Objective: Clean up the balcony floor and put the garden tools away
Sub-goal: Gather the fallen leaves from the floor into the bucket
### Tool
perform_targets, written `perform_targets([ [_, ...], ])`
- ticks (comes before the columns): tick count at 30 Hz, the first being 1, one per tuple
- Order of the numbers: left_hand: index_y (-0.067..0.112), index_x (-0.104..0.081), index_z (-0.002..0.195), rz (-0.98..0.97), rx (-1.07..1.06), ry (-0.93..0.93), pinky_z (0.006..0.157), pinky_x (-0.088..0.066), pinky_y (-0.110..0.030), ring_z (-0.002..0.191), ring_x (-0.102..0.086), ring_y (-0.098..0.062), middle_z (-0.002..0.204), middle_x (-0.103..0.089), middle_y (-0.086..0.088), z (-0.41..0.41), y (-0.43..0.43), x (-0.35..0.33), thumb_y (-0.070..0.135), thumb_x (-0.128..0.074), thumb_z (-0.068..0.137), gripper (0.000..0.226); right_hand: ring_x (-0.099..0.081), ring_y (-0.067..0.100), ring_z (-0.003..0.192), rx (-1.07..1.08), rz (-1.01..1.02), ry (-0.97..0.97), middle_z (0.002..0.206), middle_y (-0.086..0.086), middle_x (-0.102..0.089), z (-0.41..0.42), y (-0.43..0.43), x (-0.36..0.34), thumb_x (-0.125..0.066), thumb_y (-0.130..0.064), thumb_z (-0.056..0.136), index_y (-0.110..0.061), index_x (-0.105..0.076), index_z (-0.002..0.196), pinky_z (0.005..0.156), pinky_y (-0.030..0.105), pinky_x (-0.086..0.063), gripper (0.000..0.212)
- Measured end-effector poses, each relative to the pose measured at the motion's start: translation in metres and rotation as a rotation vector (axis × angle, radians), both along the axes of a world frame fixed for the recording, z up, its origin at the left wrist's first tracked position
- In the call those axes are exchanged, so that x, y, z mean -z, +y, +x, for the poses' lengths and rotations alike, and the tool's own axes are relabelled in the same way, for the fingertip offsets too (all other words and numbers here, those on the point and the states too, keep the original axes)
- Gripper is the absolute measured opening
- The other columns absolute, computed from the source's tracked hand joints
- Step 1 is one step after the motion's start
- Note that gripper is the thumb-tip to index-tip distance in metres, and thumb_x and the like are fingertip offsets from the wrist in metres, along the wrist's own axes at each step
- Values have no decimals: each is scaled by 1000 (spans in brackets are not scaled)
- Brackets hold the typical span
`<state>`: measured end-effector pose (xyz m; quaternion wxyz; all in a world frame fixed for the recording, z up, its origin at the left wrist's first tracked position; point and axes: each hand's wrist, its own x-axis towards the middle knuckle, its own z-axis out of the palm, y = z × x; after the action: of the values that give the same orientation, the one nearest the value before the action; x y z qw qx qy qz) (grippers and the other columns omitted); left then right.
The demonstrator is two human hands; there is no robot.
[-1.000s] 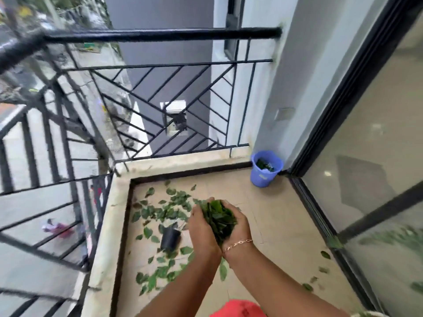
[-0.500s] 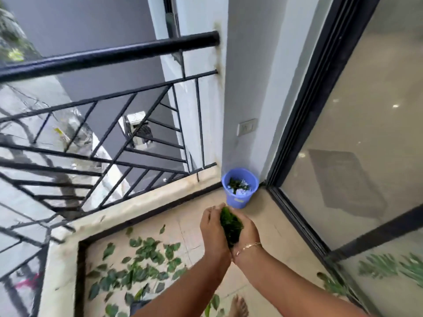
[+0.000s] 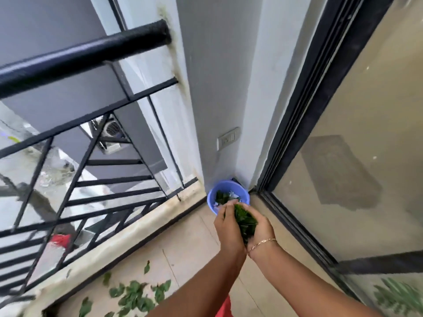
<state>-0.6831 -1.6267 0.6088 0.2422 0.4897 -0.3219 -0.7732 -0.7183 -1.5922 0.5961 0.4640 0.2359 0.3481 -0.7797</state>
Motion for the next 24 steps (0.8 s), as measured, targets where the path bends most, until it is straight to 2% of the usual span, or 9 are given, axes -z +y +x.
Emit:
perform_targets([
  [3,4,-72,93,114,44,-45,85,-52,-40,93,-65,-31,100,-70,-20,-42,-30,25,9,-52,89,21,-64,26,84,47,68,-19,89,13,-66,-41,-29,22,-57,-16,72,-5,-70,82,85,32,-48,20],
  [7,4,-70,104,174,83,-125,91,-50,-41,101,-65,-31,106,-69,-18,-91,-65,69,15,-52,91,25,-66,25,79,130,138,-98,86,12,-67,-87,-62,60,-52,-14,85,-5,-70,81,82,31,-49,20],
  [12,3,-70,91,256,154,-210,81,-51,-35,90,-63,-28,94,-69,-17,-139,-92,153,12,-51,90,21,-69,21,63,152,231,-167,72,11,-71,-136,-82,142,-46,-14,90,-7,-74,63,67,29,-52,40],
  [14,5,-69,90,311,143,-221,85,-50,-37,89,-62,-28,92,-67,-16,-154,-99,192,15,-50,93,21,-68,24,69,147,269,-216,81,14,-70,-151,-90,183,-47,-16,89,-5,-73,75,66,28,-54,32],
  [16,8,-67,90,353,121,-234,86,-50,-36,87,-63,-26,93,-68,-14,-167,-105,234,18,-47,96,23,-65,28,82,114,331,-249,98,17,-65,-165,-98,225,-48,-18,90,-2,-67,94,75,33,-51,25],
  [18,7,-67,103,388,86,-271,87,-52,-36,93,-66,-26,103,-69,-13,-179,-112,282,24,-47,96,27,-60,30,87,57,367,-263,109,20,-60,-179,-104,266,-47,-21,92,-4,-63,96,81,35,-49,23],
  [20,8,-60,122,436,59,-329,78,-56,-33,102,-66,-26,113,-68,-13,-189,-119,327,35,-50,94,40,-60,28,85,0,461,-243,105,19,-60,-193,-111,305,-47,-25,94,-7,-61,93,75,33,-49,23],
  [22,10,-54,129,508,55,-350,66,-58,-32,105,-65,-27,118,-66,-13,-199,-127,370,48,-49,92,53,-62,31,92,-29,539,-233,109,17,-63,-203,-117,342,-51,-31,93,-5,-62,107,71,35,-50,31],
  [24,11,-55,129,527,89,-344,68,-57,-35,108,-63,-28,121,-64,-13,-206,-138,393,57,-44,92,61,-60,34,104,-31,569,-231,121,15,-60,-211,-122,370,-52,-37,92,-5,-57,122,75,39,-50,44],
])
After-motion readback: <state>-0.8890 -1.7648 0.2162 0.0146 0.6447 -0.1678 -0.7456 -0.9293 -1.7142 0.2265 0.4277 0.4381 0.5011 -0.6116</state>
